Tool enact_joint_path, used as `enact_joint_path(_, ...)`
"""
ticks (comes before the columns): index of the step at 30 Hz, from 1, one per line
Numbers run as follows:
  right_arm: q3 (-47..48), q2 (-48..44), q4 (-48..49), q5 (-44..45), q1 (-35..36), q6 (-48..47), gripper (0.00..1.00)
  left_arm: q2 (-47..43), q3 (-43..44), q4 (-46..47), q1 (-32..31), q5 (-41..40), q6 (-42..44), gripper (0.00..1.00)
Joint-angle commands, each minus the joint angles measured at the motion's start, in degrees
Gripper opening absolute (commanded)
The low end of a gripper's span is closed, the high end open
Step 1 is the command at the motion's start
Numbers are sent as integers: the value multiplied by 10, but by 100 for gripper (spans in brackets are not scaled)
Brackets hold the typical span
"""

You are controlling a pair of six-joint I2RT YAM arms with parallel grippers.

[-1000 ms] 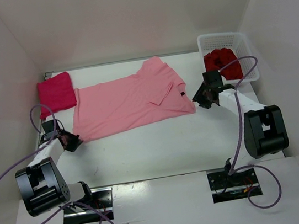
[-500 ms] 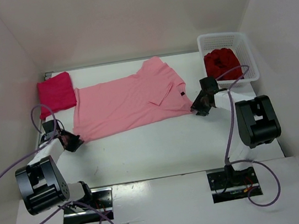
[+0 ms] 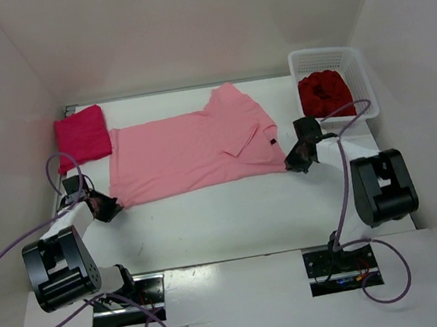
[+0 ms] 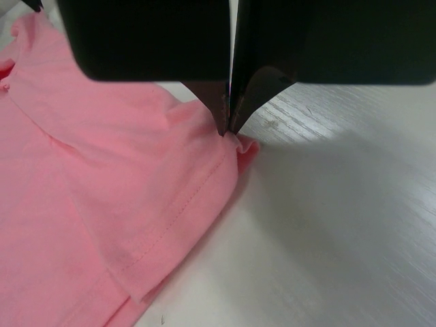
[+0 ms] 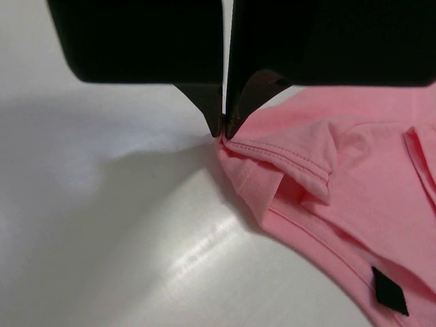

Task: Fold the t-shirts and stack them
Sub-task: Fold the flattened tshirt in 1/3 of the way

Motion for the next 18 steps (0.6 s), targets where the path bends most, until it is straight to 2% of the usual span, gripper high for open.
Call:
enact_joint_path(1,-38,-78,-77,2,-5,2,1,4,-3,1,3,7,8,0)
enact_joint_path(5,-84,-142,-128,-55,-19,12,1,4,-3,-29,3,31,8,0)
enact_joint_path(9,-97,-219,-186,-73,-19,41,1,-43,-8,-57,3,38,0,0)
enact_joint_path(10,-97,-231,-198,-66,-19,46,5,-44,-8,-72,-2,38,0,0)
enact_joint_path(11,-91,-244,-207,-65,-19,46,17,-44,-8,-77,-2,38,-6,6)
enact_joint_path(13,-77,-283,-231,-60,-19,53,32,-50,-8,-93,-2,38,-14,15)
enact_joint_path(15,-55,-290,-243,-60,-19,42,46,-73,4,-101,-2,38,-14,30)
enact_joint_path(16,-44,-295,-248,-54,-19,34,47,-73,9,-109,-8,38,-14,48)
enact_joint_path(18,-14,-285,-239,-60,-19,3,50,-87,31,-114,-8,32,-3,67)
